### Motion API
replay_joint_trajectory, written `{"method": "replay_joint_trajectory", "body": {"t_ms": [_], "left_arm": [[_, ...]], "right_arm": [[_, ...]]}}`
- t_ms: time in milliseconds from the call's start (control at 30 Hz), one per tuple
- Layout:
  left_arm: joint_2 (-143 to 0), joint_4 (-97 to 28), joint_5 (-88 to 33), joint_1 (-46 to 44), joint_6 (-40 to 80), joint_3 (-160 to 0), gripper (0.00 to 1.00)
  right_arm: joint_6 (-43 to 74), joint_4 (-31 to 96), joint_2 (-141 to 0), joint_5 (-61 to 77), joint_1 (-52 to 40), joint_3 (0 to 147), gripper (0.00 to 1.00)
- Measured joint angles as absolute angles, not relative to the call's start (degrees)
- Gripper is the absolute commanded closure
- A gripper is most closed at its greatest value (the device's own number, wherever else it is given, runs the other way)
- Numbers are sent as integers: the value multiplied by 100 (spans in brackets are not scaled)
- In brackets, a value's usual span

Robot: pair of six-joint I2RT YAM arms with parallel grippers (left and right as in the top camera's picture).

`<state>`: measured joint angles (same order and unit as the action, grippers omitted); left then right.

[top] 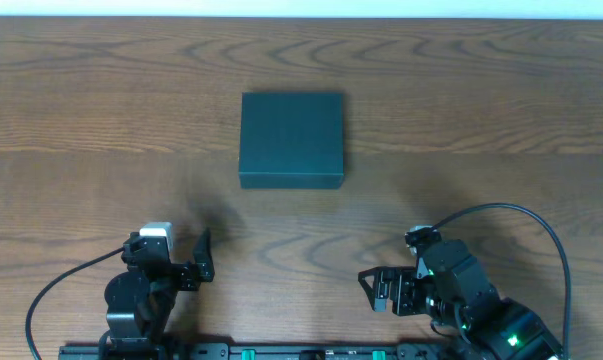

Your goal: Pack container

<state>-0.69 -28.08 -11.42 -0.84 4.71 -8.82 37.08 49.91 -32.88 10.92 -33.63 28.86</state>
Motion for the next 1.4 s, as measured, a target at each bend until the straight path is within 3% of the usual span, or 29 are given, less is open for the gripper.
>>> {"method": "replay_joint_trajectory", "body": {"t_ms": [233,433,733,1400], "left_arm": [[-69,-2808,-1144,-84,471,-882,5],[-69,-2808,-1144,-84,471,-882,5],[-67,-2808,-1164,-84,471,-882,5],[-67,-2808,-1164,-84,471,-882,5]], "right_arm": [[3251,4987,-3055,370,-3463,2884,1],[2224,4917,-1876,-794,-3474,2427,1],[1669,4462,-220,-1020,-3474,1009,1],[1441,4388,-84,-947,-3474,1011,1]]}}
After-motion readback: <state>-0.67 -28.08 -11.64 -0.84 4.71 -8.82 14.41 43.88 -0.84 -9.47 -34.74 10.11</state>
